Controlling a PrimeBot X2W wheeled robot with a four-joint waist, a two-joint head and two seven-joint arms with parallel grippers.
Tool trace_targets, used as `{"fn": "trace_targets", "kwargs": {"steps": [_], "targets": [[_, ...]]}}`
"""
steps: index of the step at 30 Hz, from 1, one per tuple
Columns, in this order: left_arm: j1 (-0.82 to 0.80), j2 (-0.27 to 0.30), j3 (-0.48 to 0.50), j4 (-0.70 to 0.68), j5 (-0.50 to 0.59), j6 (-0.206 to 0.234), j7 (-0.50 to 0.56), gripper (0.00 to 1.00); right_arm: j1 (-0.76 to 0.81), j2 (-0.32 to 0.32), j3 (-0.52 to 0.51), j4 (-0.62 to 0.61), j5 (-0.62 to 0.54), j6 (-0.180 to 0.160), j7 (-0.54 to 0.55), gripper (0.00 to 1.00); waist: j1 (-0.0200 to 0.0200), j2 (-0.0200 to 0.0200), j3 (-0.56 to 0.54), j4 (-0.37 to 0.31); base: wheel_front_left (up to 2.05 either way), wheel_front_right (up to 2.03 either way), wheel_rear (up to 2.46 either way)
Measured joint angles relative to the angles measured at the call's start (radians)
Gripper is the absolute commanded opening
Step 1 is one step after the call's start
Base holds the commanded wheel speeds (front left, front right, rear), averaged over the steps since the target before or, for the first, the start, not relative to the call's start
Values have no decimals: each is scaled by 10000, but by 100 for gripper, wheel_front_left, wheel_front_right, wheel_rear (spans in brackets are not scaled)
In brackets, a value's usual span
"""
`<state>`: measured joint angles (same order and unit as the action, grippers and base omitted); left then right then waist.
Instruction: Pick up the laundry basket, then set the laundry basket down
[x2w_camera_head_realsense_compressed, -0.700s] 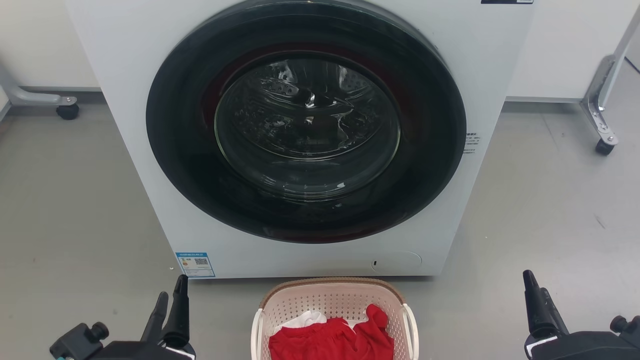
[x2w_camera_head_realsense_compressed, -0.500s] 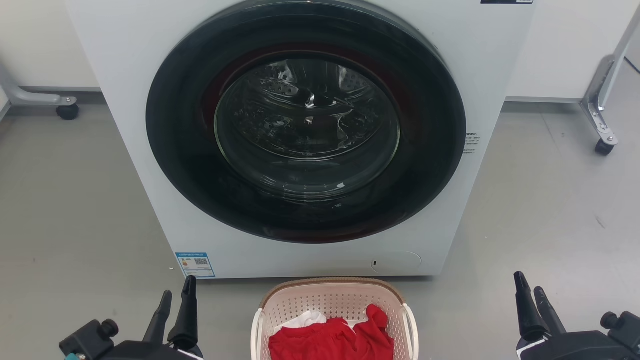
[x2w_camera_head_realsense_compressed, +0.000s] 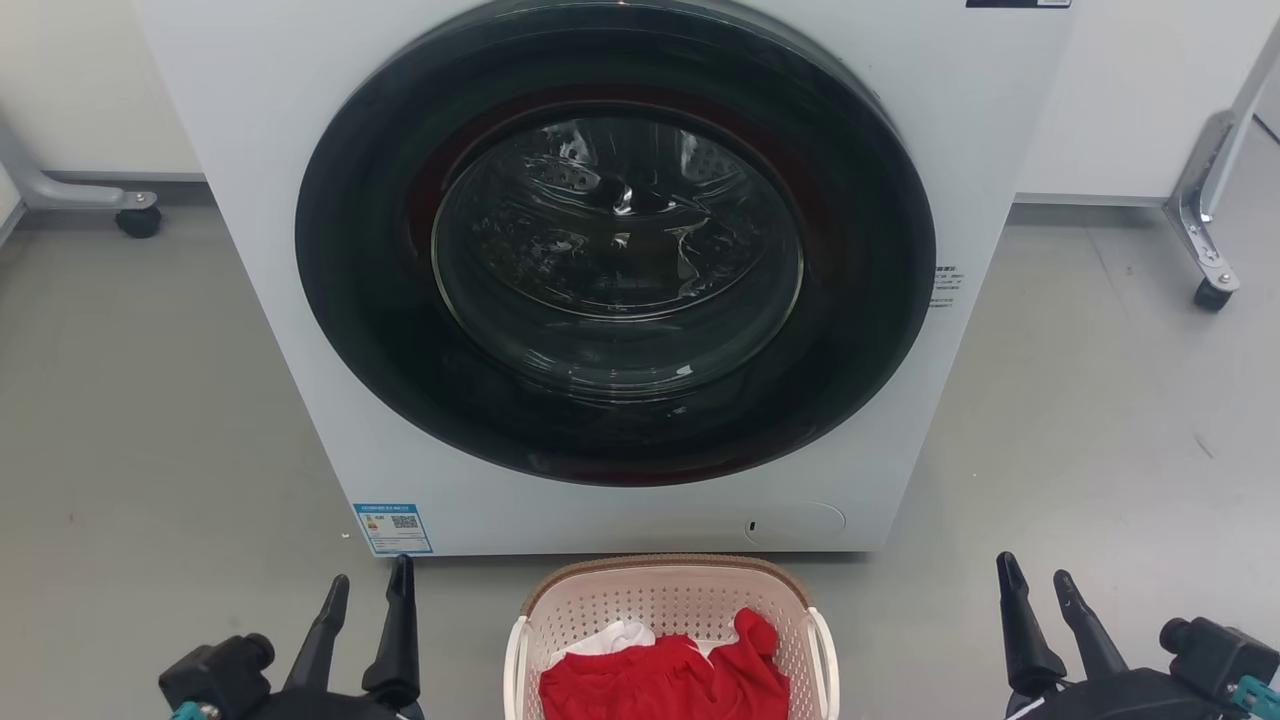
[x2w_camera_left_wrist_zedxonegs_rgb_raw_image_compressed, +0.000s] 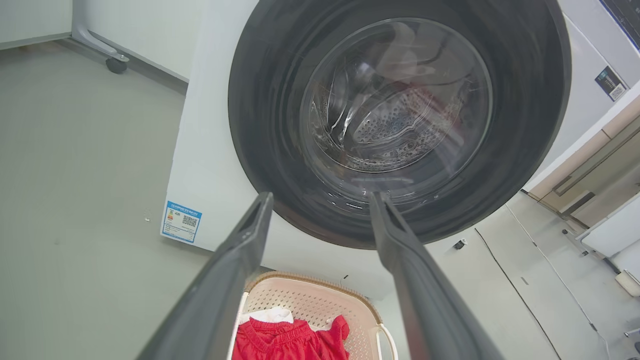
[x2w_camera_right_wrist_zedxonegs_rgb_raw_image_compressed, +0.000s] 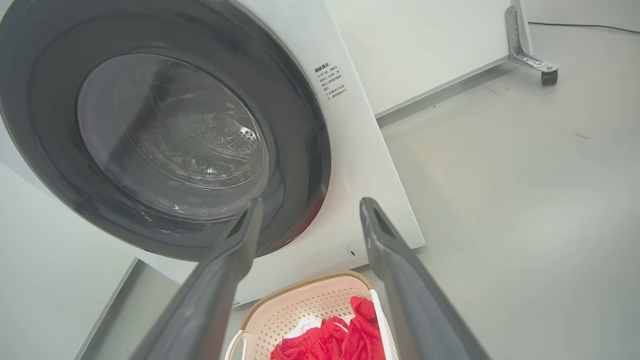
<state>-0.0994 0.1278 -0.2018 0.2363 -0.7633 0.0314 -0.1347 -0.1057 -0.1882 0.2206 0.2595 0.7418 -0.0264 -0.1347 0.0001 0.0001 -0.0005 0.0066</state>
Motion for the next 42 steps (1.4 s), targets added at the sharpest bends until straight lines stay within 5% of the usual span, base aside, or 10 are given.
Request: {"fn": "trace_targets", "kwargs": {"steps": [32, 42], "targets": [[16, 52, -853, 500, 3931, 800, -1151, 100, -28, -242, 1072, 376, -3760, -792, -1147, 100, -2, 0, 22, 7, 0, 0, 0], [19, 42, -867, 727, 3962, 830, -1151, 100, -21, -236, 953, 489, -3760, -794, -1147, 100, -2, 0, 54, 3, 0, 0, 0]]}}
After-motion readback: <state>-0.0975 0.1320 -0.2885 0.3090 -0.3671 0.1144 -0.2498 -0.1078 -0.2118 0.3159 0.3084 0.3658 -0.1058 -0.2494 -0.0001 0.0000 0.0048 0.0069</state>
